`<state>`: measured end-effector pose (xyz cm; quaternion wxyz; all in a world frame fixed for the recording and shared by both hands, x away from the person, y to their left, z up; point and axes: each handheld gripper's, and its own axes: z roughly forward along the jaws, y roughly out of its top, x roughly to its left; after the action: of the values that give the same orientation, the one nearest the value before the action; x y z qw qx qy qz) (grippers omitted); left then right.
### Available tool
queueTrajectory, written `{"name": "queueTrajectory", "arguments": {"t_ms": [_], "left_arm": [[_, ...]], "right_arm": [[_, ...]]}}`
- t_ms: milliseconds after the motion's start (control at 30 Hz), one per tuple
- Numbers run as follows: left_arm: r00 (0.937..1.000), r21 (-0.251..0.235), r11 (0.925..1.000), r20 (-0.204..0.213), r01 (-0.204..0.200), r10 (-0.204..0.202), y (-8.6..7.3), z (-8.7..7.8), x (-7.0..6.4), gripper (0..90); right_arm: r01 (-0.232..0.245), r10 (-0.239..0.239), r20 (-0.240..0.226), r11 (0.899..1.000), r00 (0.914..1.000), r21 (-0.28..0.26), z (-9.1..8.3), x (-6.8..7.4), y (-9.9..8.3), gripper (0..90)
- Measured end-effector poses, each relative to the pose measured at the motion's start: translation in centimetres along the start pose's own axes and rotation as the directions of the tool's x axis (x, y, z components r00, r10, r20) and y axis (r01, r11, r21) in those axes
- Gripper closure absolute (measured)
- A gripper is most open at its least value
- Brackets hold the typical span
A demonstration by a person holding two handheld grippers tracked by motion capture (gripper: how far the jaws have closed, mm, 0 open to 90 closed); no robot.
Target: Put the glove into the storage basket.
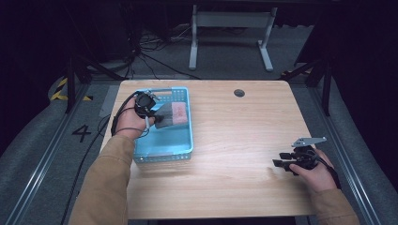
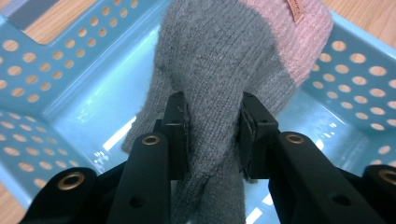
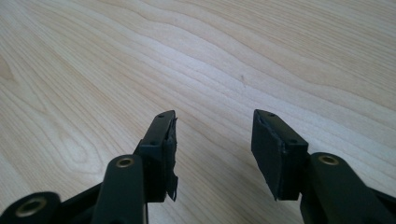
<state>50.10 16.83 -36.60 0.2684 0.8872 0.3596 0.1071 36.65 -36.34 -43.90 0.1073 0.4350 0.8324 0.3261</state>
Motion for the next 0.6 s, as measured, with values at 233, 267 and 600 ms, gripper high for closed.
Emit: {"name": "queueTrajectory", "arguments": {"t_ms": [233,267,600], "left_arm": [[0.9998,0.046,0.9988,-0.004,-0.017,0.017,0.2,1.4,0.1,67.8],[0.9998,0.055,0.9983,-0.001,-0.019,0.019,0.2,1.5,0.1,67.7],[1.0,0.095,0.9955,0.005,0.005,-0.005,-0.2,3.4,0.9,67.5]], "right_arm": [[-0.01,0.01,0.01,1.0,0.9999,-0.009,-0.4,0.0,-0.3,51.1],[-0.006,0.006,0.007,1.0,1.0,-0.007,-0.4,0.0,-0.3,51.1],[-0.014,0.014,0.015,1.0,0.9998,-0.006,-0.5,0.1,-0.5,51.0]]}}
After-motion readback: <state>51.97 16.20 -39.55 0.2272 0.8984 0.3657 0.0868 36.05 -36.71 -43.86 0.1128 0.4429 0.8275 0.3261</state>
